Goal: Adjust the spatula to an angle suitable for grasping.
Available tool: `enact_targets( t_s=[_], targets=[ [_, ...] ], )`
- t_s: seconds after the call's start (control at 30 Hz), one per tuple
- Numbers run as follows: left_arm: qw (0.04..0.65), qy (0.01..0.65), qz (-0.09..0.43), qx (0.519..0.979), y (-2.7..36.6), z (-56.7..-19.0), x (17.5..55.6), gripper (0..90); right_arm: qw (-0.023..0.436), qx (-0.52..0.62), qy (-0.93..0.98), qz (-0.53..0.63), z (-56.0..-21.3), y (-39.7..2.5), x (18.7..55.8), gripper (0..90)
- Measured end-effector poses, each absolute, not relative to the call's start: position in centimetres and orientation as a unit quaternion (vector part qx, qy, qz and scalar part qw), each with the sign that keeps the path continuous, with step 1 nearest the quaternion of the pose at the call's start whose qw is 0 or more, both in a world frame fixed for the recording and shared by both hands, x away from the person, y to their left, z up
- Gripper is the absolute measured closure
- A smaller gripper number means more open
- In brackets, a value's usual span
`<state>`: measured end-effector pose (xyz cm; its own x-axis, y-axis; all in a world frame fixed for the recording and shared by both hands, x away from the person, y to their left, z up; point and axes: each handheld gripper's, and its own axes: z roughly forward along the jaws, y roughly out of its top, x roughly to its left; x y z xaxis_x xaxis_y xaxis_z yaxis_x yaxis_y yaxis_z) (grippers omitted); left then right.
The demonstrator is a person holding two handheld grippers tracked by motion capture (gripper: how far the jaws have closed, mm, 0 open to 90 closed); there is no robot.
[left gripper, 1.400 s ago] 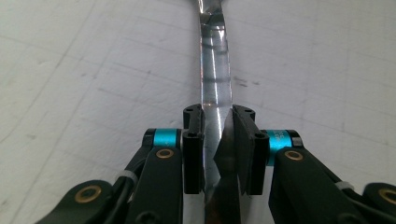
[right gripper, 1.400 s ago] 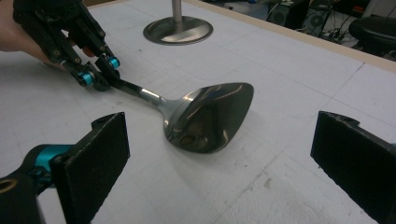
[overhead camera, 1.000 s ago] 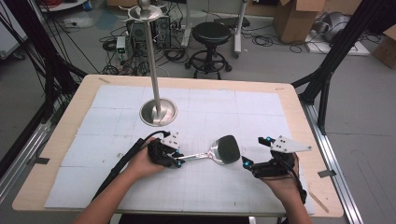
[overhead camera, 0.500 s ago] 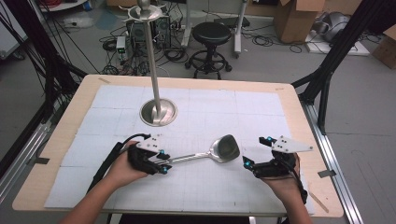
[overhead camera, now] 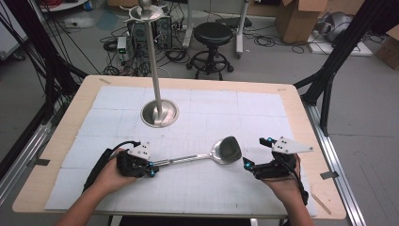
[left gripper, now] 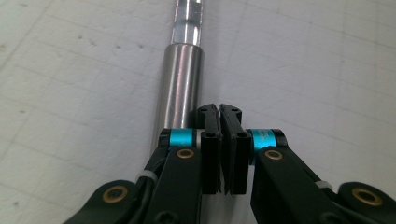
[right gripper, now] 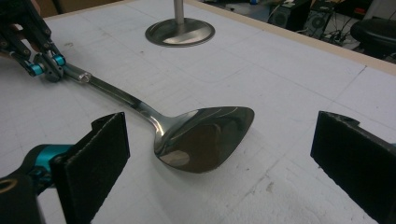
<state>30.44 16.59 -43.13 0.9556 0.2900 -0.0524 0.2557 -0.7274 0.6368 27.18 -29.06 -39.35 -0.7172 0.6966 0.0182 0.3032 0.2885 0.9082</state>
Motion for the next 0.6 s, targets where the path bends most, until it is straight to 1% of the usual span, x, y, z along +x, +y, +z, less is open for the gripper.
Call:
enact_targets(
  t_s=[0.07,0.3,0.4,0.47,0.6],
  targets=[
    [0.334,0.161,0.039,0.928,16.7,-43.1,30.6,81.5,0.195,0.321,0.778,0.503,-39.4,-29.1,27.2,3.3],
    [0.335,0.219,0.082,0.913,17.5,-43.2,31.8,79.4,0.196,0.320,0.779,0.503,-39.3,-29.3,27.1,3.3],
    [0.344,0.238,0.086,0.904,17.6,-43.4,32.3,79.2,0.196,0.323,0.776,0.505,-39.3,-29.6,27.0,3.3],
    [0.352,0.242,0.081,0.901,17.6,-43.5,32.4,79.0,0.199,0.324,0.775,0.504,-39.3,-29.7,26.9,3.3],
    [0.366,0.231,0.082,0.898,17.4,-43.0,32.0,72.6,0.197,0.325,0.775,0.505,-39.3,-29.8,26.9,3.3]
  ],
)
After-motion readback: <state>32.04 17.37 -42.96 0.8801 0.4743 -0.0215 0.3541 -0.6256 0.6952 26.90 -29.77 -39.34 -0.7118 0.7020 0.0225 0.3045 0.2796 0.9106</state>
